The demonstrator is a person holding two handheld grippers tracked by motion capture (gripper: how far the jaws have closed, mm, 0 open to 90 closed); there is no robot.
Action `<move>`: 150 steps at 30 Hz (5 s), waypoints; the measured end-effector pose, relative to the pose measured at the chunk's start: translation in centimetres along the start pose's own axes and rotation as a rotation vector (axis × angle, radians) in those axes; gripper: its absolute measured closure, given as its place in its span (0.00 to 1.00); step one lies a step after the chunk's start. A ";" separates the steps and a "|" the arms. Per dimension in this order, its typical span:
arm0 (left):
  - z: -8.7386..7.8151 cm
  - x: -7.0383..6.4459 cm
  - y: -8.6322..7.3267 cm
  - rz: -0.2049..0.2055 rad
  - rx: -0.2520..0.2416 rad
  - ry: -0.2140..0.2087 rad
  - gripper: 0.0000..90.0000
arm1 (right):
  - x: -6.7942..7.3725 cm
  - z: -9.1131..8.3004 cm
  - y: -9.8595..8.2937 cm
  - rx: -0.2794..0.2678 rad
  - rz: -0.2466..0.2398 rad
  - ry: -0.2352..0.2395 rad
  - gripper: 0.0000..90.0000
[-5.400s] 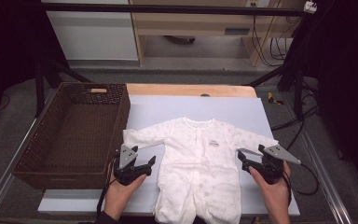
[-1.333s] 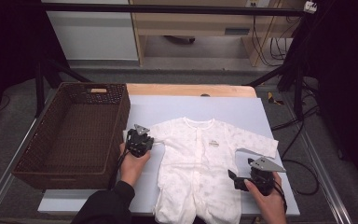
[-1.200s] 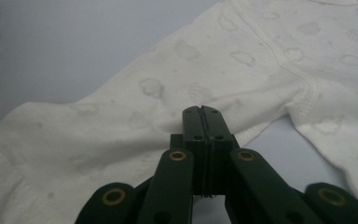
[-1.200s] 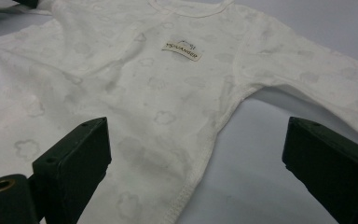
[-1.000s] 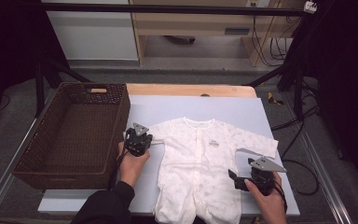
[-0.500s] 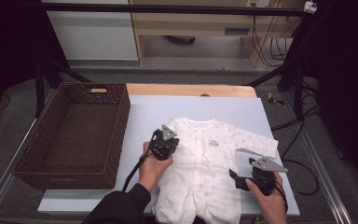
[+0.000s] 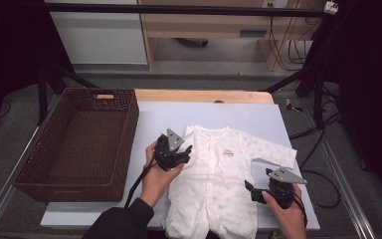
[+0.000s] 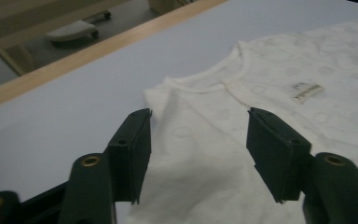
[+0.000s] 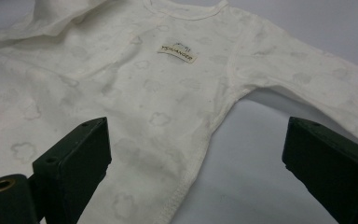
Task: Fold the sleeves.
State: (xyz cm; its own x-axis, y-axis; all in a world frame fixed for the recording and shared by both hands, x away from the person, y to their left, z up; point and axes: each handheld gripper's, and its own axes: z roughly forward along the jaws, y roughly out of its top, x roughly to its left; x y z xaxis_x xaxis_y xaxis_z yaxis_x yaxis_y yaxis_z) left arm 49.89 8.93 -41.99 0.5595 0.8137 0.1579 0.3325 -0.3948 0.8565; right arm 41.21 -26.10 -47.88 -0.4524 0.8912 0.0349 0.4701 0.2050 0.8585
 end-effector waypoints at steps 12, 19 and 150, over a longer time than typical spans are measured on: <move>1.6 3.2 -3.9 -0.088 0.116 0.011 0.31 | 0.0 0.0 0.0 0.003 -0.002 -0.001 0.09; 2.7 3.5 -5.3 -0.149 0.206 -0.039 0.38 | 0.0 0.0 0.0 0.005 -0.001 0.001 0.09; -3.9 -0.4 -8.1 -0.123 -0.098 -0.095 0.12 | -8.1 0.0 5.9 -0.010 0.171 -0.265 0.25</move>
State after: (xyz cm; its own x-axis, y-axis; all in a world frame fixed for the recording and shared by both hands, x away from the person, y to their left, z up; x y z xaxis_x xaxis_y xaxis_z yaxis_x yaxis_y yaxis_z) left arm 43.97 13.50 -47.09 0.5898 0.8075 0.0060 0.3298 -0.2476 0.9110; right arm 47.64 -32.10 -43.14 -0.1536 0.9871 0.0454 0.5141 0.0406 0.8568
